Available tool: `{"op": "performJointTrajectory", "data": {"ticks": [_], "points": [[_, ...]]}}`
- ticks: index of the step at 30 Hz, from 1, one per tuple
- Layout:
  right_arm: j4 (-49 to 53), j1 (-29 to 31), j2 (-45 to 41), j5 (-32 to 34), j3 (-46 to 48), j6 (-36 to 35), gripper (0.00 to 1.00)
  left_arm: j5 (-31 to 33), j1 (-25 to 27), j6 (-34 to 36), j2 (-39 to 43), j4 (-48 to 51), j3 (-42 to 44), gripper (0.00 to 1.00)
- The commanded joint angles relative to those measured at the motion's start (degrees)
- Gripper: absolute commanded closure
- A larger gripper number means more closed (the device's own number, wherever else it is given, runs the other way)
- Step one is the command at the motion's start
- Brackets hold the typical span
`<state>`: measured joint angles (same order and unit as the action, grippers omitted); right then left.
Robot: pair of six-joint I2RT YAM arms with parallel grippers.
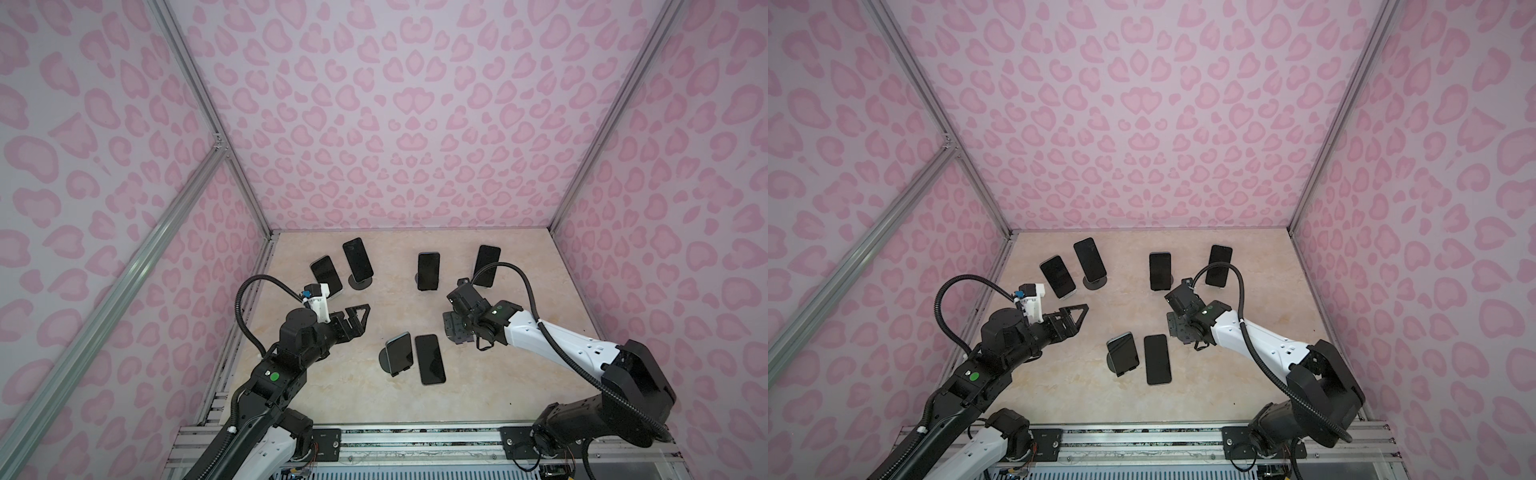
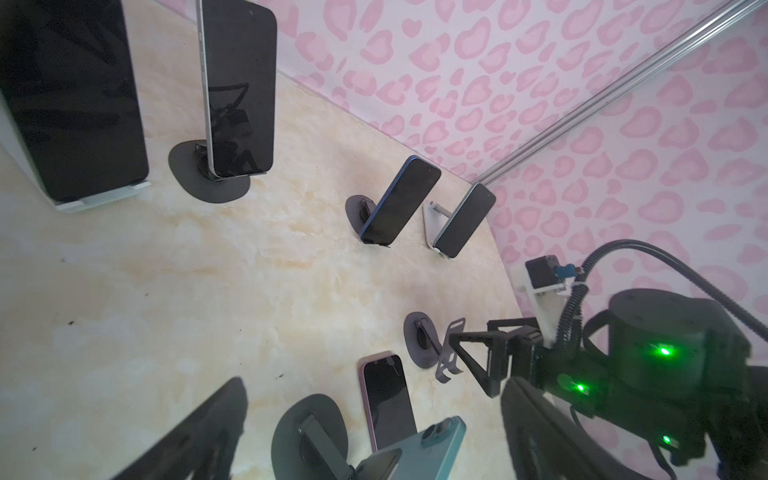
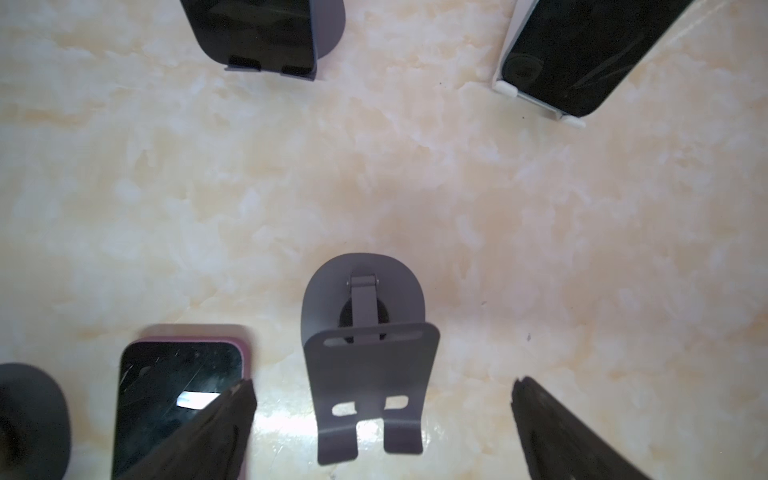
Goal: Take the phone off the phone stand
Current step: 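Open the right gripper and raise it away from the laid-down phone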
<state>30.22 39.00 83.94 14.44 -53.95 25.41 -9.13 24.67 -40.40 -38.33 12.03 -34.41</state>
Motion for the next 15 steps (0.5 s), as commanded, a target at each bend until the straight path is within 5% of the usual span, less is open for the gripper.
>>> {"op": "performJointTrajectory", "data": {"ticks": [1,15], "points": [[-3.23,-1.03,1.5,-3.72,1.3,-3.59,0.01,-2.13,-0.05,1.12,0.15,-2.27,-0.4,0.01],[-13.85,-4.57,4.91,-12.06,5.73,-6.6,0.25,-1.45,-0.05,1.38,1.37,-1.82,0.33,0.01]]}}
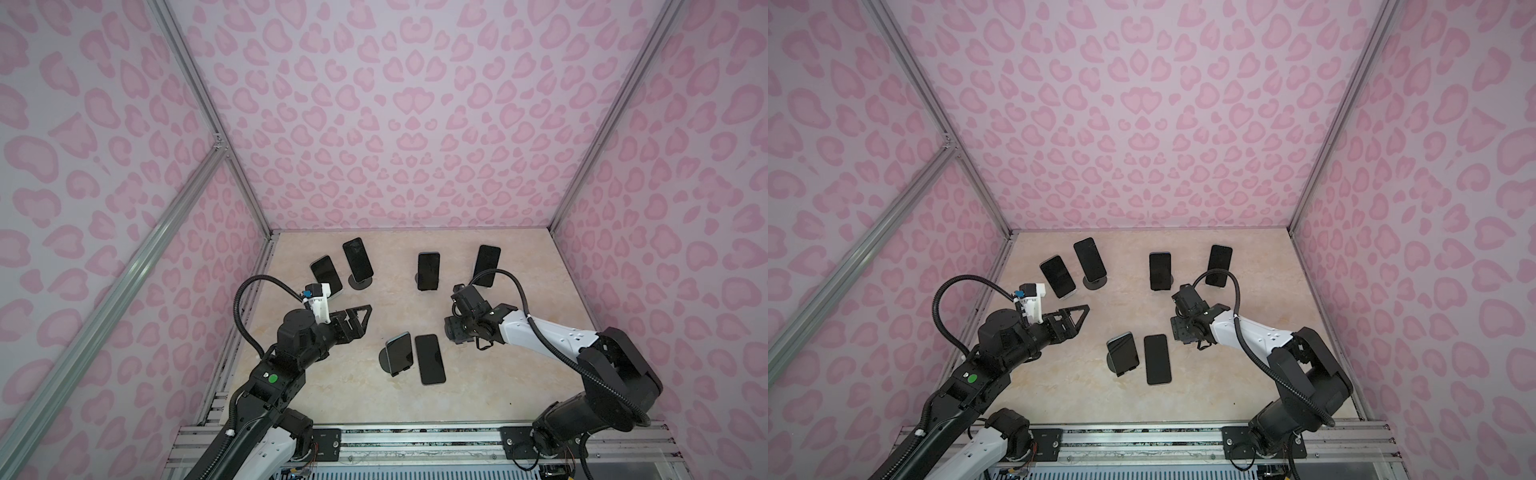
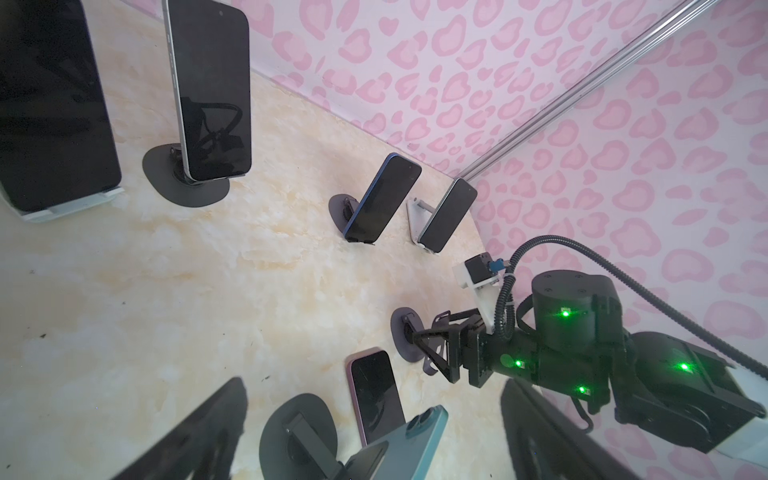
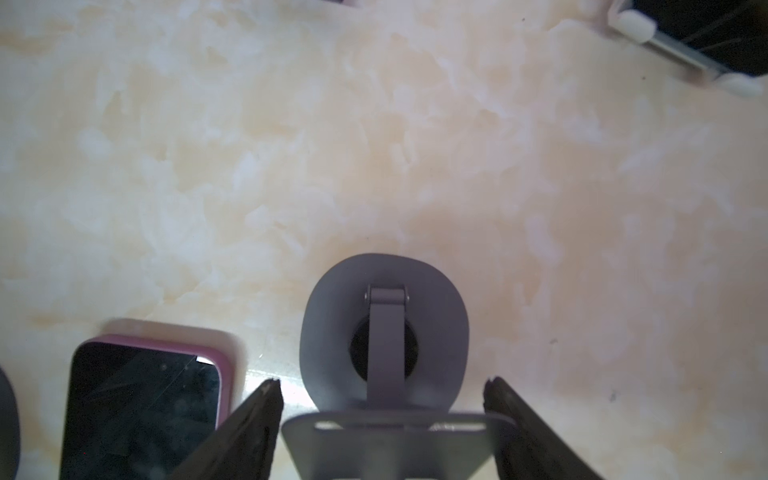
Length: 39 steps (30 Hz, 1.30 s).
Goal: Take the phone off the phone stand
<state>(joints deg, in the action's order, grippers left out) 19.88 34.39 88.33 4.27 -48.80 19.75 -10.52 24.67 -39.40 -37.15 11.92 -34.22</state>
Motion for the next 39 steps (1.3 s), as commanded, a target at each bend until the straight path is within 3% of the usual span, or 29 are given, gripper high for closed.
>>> {"op": "performJointTrajectory", "data": {"ticks": [1,5,8,20,27,35,39], "points": [[-3.45,0.03,0.57,-1.43,0.48,-0.88,0.27,-0.03,-0.05,0.46,0.23,-1.63,0.07,0.02],[-2.22,-0.02,0.06,1.74,0.09,-0.46,0.47,0.36,-0.06,0.66,0.4,-1.11,-0.23,0.02],[-2.21,0.02,-1.66,3.23,0.59,0.06,0.51,0.69,-0.05,0.69,0.5,-1.33,-0.02,0.02],[0.78,-4.25,-8.05,6.47,-2.22,-0.04,0.51,1.48,-0.05,1.09,-0.3,-0.65,-1.47,0.02],[2.32,-6.36,-6.55,7.71,-8.94,-2.76,0.51,2.08,-0.05,1.12,-0.21,-0.14,-1.65,0.01],[2.44,-18.27,-10.36,7.65,-11.62,-2.01,0.51,3.86,-0.06,1.26,1.06,0.4,-1.56,0.02],[-1.38,-27.82,-12.48,7.92,-9.43,-1.24,0.51,3.67,-0.05,0.75,0.29,-0.14,-1.91,0.02]]}}
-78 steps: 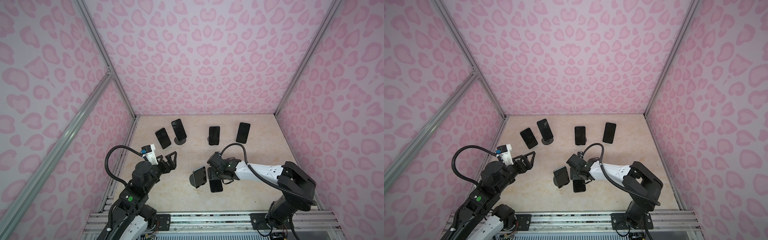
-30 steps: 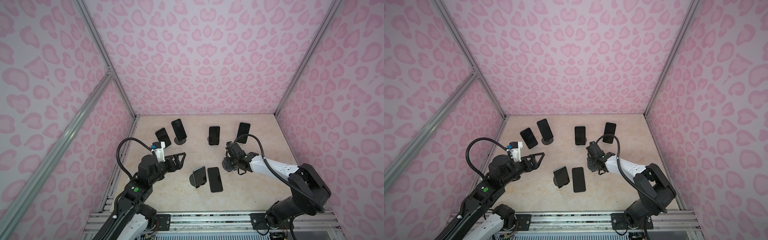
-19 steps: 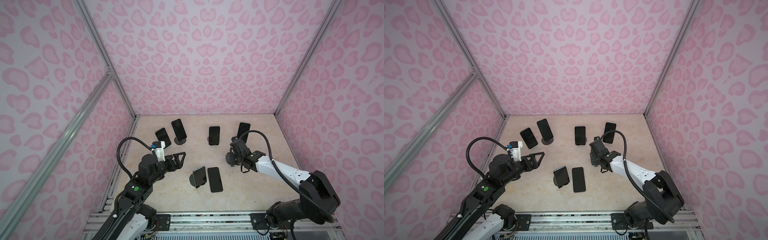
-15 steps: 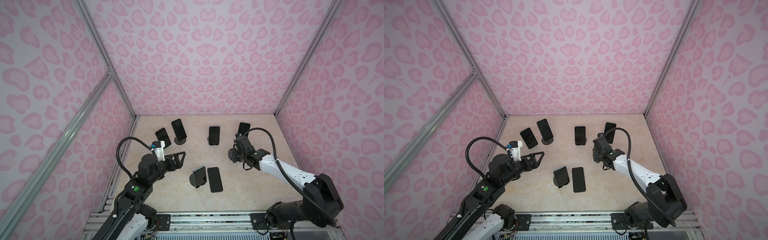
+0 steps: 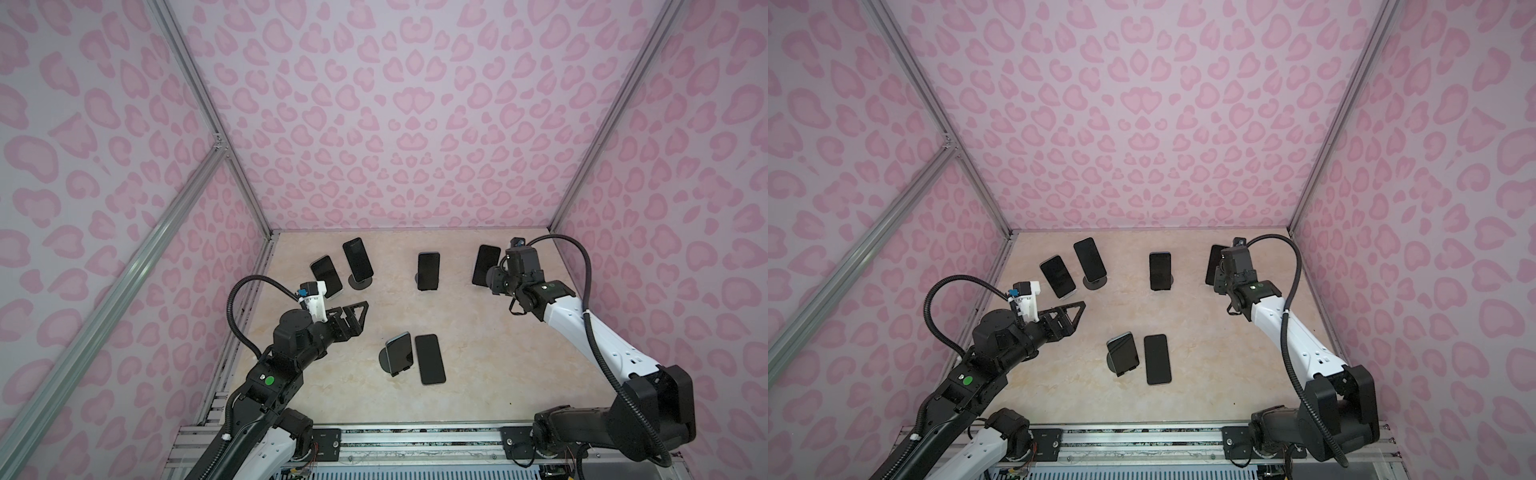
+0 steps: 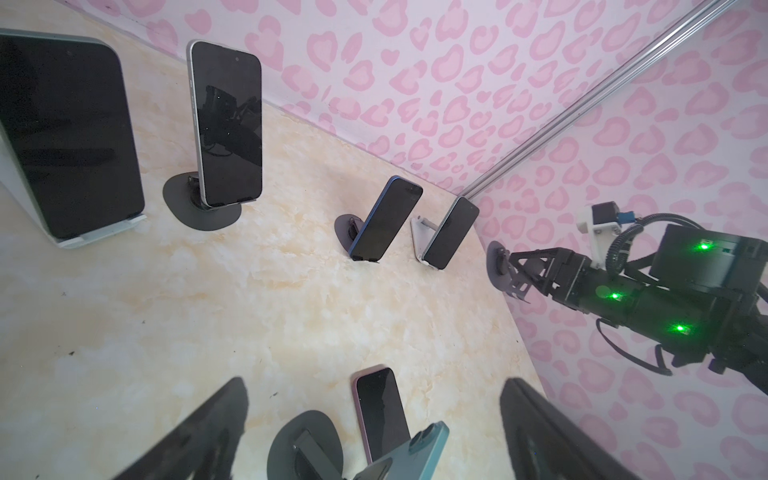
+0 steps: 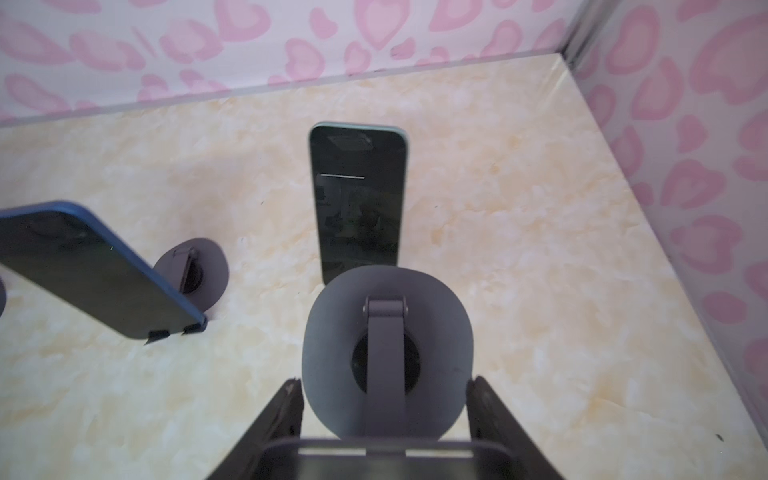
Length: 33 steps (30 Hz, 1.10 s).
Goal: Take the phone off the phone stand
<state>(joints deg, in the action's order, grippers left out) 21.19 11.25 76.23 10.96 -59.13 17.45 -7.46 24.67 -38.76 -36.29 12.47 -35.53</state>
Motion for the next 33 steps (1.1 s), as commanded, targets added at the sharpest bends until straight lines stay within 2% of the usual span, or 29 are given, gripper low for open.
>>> {"op": "performJointTrajectory", "data": {"ticks": [1,5,9,14,18,21,27,30,31,33], "points": [[-3.88,-7.06,-0.38,0.65,1.24,1.47,0.51,0.61,-0.06,0.08,-0.89,-0.76,-0.86,0.02],[-8.53,-16.47,3.71,-1.62,1.03,3.2,0.52,0.17,-0.06,0.6,-2.52,-0.08,-2.19,0.02],[-10.6,-19.92,13.98,-5.65,-4.06,1.63,0.52,1.15,-0.04,0.48,-3.13,0.1,-2.16,0.02],[-3.61,-23.55,27.2,-6.48,-15.54,2.23,0.53,2.29,-0.06,-0.61,-4.32,-0.45,-3.07,0.02],[2.56,-26.05,33.26,-5.53,-21.02,3.46,0.52,2.77,-0.05,-2.48,-6.74,-0.45,-5.11,0.02],[0.88,-27.58,33.81,-6.91,-18.5,5.38,0.52,5.32,-0.05,-4.8,-9.63,-0.18,-6.34,0.02],[-0.38,-27.87,35.06,-7.55,-15.91,5.11,0.48,11.98,-0.06,-6.74,-13.91,-1.45,-9.71,0.01],[-0.4,-28.18,35.22,-7.49,-15.63,4.57,0.47,13.25,-0.12,-6.9,-16.37,-1.57,-12.14,0.01],[0.0,-28.53,35.22,-8.03,-15.81,4.52,0.45,13.54,-0.1,-7.06,-17.05,-1.53,-12.84,0.01],[1.03,-29.07,34.35,-8.45,-15.71,4.13,0.33,15.46,-0.09,-8.35,-17.97,-0.08,-14.03,0.0]]}}
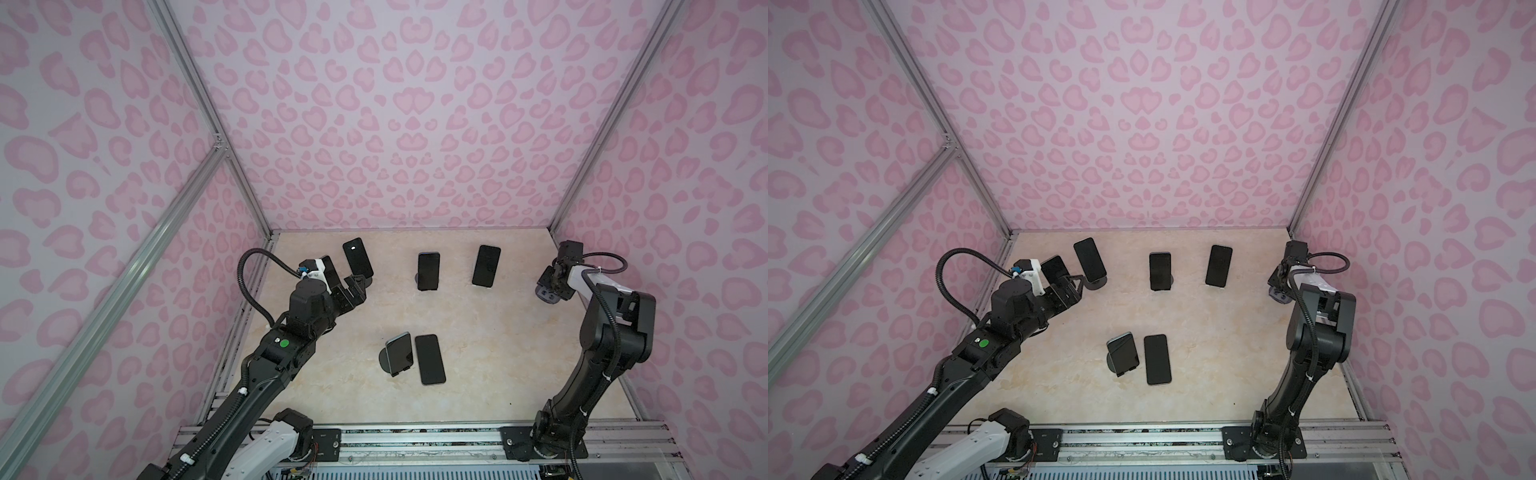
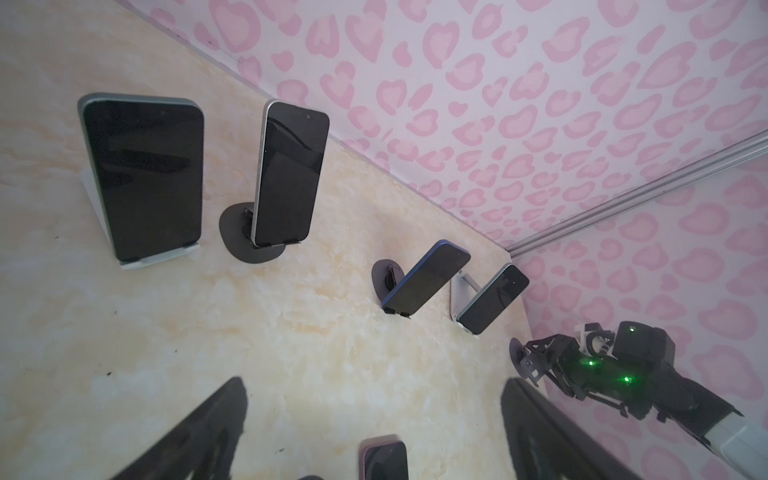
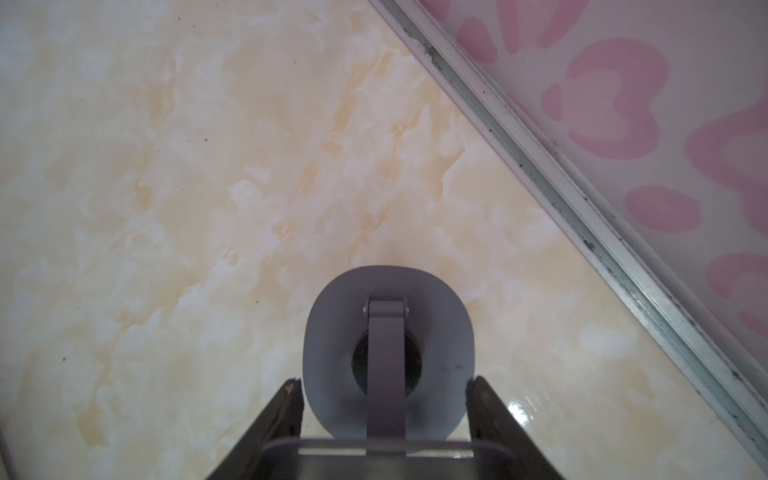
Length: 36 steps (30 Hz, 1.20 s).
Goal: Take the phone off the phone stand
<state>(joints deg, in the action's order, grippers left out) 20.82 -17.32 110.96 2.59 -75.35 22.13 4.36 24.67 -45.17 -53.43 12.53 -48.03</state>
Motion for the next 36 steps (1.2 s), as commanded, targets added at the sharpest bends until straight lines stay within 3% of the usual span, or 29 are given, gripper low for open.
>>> {"op": "performJointTrajectory", "data": {"ticks": [1,3,5,12,16,21,26,36], "points": [[0.91,-0.73,-1.0,0.82,1.02,-0.59,0.28,4.64,-0.12,-2.68,-0.88,0.16,-1.62,0.0],[0.6,-1.66,-1.65,-0.15,1.58,-0.17,0.18,6.26,-0.1,-3.93,0.05,0.13,-0.88,0.0],[0.93,-2.42,-2.26,-1.25,1.24,0.3,0.15,6.94,-0.06,-4.61,1.03,0.22,-0.07,0.0],[-2.03,-2.22,-10.74,-6.89,3.02,1.59,0.11,7.82,-0.06,-3.15,2.21,1.52,0.25,0.0],[-2.09,0.96,-17.28,-8.61,3.16,1.67,0.11,7.58,-0.01,-2.57,4.35,2.49,0.24,0.0],[-1.07,11.47,-26.17,-9.37,3.6,0.81,0.12,7.09,-0.06,-2.8,8.2,5.16,1.83,0.01],[-8.06,19.86,-38.25,-13.72,13.02,1.78,0.14,5.57,-0.1,-3.05,12.96,7.08,4.9,0.01],[-6.24,40.95,-57.69,-7.88,25.39,-0.74,0.07,4.66,-0.01,-4.92,23.65,11.14,12.09,0.01]]}}
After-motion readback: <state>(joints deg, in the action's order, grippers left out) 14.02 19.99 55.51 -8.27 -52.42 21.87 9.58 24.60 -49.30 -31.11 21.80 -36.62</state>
